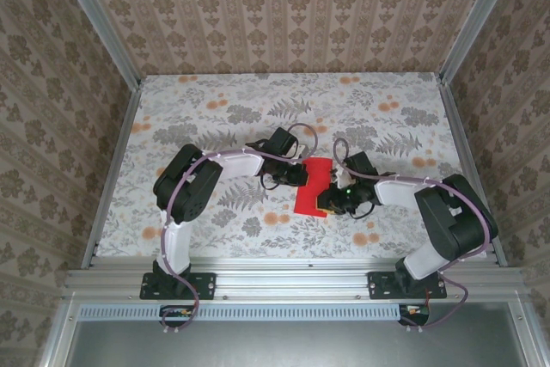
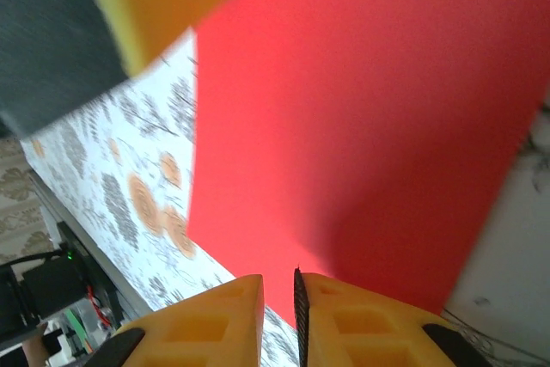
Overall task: Fold a paper plane with a square sheet of paper (pick it up from the middle)
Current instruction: Fold the square sheet of paper in half at the center of the table.
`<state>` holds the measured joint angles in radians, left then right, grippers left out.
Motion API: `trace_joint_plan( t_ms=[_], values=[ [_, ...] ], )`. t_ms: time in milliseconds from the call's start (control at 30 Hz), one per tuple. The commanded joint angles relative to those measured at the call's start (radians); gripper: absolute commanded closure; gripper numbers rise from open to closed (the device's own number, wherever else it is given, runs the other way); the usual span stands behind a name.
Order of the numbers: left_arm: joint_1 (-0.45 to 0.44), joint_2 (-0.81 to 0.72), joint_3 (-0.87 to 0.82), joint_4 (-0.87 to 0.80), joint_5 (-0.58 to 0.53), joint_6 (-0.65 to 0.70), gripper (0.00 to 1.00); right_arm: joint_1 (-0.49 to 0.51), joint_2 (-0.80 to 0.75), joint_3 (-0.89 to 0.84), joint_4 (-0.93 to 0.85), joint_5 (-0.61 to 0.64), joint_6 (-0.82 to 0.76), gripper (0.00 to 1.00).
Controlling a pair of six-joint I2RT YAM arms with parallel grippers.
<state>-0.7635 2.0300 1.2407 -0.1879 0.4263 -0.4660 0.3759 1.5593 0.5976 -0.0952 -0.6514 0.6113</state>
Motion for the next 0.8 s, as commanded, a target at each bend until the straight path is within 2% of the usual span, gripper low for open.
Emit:
trace_joint_plan(
  t_ms=[0, 167, 433, 600, 767],
  values=[
    [0.017, 0.093, -0.060, -0.216, -0.126, 0.031, 0.92, 0.006, -0.017, -0.038, -0.094, 0.015, -0.053, 0.79],
    [0.017, 0.091, -0.057, -0.220, -0.127, 0.030, 0.92, 0.022, -0.026, -0.083, -0.122, 0.037, -0.059, 0.79],
    [0.018, 0.093, -0.058, -0.219, -0.126, 0.035, 0.92, 0.035, -0.160, -0.120, -0.248, 0.084, -0.071, 0.79],
    [0.014, 0.092, -0.047, -0.221, -0.115, 0.036, 0.92, 0.028, -0.203, -0.053, -0.133, 0.037, 0.006, 0.79],
    [0.013, 0.072, -0.049, -0.221, -0.113, 0.038, 0.92, 0.006, -0.161, 0.043, -0.039, 0.079, 0.048, 0.80]
  ],
)
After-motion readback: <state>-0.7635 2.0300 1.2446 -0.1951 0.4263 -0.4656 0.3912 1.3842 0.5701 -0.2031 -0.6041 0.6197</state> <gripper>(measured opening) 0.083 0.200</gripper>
